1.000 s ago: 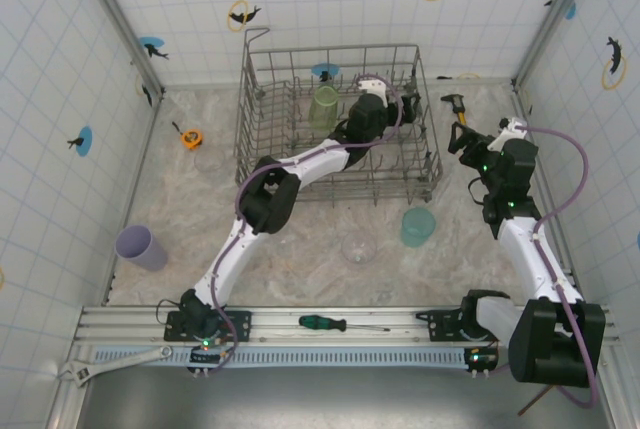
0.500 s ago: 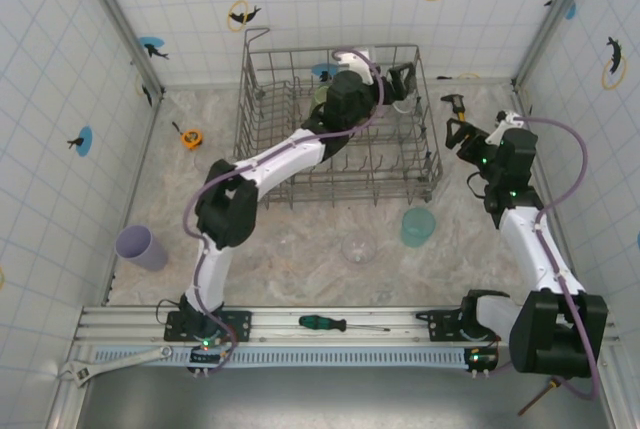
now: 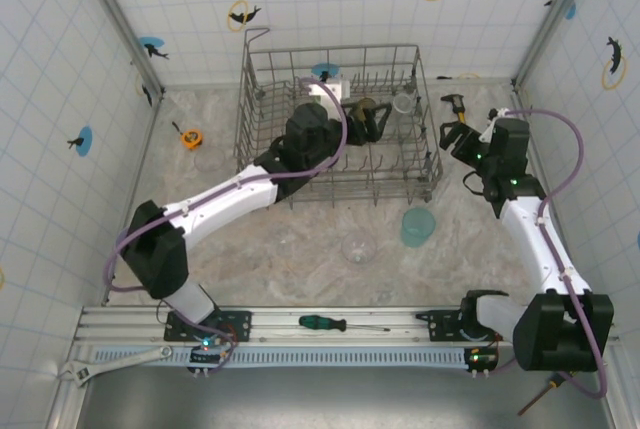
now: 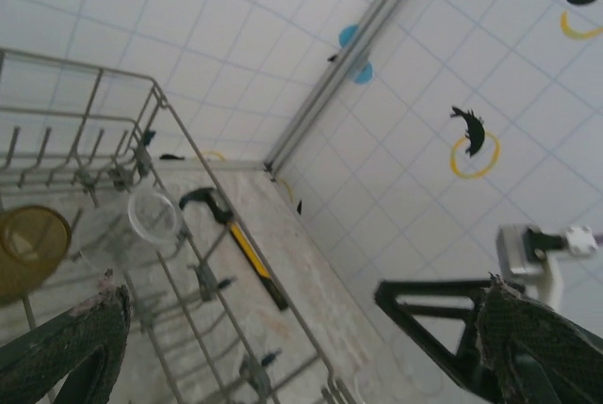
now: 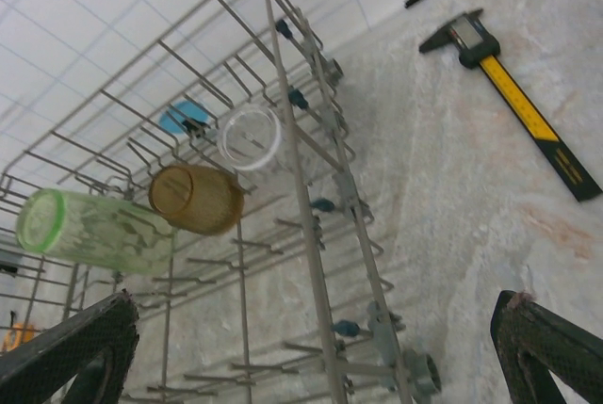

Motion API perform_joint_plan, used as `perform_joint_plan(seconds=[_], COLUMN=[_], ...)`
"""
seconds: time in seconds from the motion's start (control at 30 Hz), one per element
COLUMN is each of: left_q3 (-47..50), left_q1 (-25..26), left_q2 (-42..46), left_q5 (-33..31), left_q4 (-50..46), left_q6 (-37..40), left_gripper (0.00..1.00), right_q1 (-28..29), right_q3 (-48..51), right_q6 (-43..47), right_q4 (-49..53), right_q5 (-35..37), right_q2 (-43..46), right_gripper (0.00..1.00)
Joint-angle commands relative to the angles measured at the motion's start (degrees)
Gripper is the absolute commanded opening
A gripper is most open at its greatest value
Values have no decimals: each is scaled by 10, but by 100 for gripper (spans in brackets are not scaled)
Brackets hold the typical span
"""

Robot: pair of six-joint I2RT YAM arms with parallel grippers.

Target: Load the cups into the dish rack

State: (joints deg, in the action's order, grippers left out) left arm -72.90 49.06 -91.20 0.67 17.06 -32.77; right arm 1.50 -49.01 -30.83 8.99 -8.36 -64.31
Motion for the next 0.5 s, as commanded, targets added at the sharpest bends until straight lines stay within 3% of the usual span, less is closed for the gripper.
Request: perform_joint_plan(seconds=[0.0, 0.2, 0.47], left_q3=[27, 53, 68], left_q1=[29, 80, 148], left_q2=[43, 73, 50], left_q5=[-2, -34, -44], left_q4=[-58, -126, -181], left_q6=[15, -7, -50], left_gripper=[98, 98, 98], right_q1=[6, 12, 13], right_q3=[-23, -43, -53], right_q6=[2, -2, 4], right_q4=[62, 116, 165], right_q5=[26, 50, 60], right_q2=[15, 21, 32], right_gripper=[100, 100, 100])
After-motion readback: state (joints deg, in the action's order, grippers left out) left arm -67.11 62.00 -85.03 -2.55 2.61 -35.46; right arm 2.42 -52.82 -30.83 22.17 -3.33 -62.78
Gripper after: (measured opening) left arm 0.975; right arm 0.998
